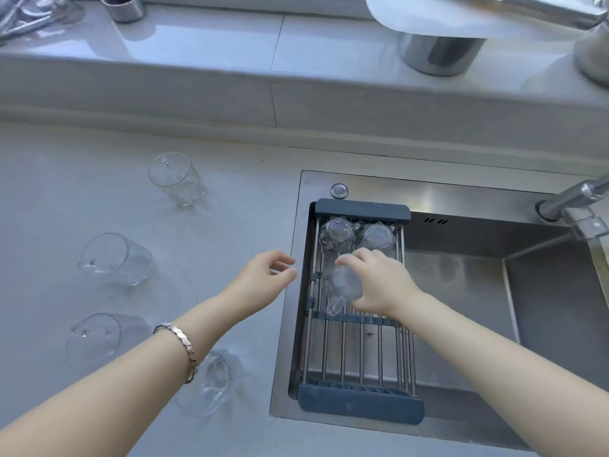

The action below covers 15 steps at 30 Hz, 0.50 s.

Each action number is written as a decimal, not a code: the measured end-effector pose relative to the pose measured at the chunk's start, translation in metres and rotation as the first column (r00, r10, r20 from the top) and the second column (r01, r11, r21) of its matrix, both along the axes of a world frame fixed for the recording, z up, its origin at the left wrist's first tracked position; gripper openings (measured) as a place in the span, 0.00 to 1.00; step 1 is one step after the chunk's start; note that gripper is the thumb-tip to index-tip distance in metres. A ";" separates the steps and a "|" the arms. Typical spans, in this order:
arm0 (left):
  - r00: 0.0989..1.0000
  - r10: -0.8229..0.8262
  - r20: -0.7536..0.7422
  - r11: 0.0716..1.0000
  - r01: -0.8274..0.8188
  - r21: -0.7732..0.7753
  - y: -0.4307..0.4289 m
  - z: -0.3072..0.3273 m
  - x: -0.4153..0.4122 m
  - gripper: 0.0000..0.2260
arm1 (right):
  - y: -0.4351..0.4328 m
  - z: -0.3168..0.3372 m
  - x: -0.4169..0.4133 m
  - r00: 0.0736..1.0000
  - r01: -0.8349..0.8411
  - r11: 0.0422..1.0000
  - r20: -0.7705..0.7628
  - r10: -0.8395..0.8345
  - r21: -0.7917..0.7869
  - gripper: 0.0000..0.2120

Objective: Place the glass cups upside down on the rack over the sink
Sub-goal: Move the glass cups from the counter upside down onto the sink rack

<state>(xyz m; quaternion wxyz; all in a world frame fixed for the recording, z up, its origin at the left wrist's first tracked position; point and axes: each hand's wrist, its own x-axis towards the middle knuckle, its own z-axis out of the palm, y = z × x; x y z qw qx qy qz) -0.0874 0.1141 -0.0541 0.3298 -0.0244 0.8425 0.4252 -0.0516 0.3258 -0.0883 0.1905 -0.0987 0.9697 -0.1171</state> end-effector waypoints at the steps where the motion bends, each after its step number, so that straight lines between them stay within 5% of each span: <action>1: 1.000 0.009 -0.010 1.000 -0.009 -0.007 -0.007 -0.001 0.000 0.04 | -0.004 -0.005 -0.004 0.999 -0.046 0.997 0.018 0.045 0.067 0.29; 11: 0.999 0.010 -0.030 0.996 -0.013 -0.085 -0.047 -0.010 0.008 0.04 | -0.024 -0.040 -0.007 0.985 0.164 0.986 0.054 -0.166 0.037 0.33; 15: 0.994 -0.077 -0.076 0.970 0.057 -0.237 -0.067 0.003 0.013 0.11 | -0.042 -0.018 -0.002 0.984 0.176 0.984 -0.009 -0.177 -0.018 0.30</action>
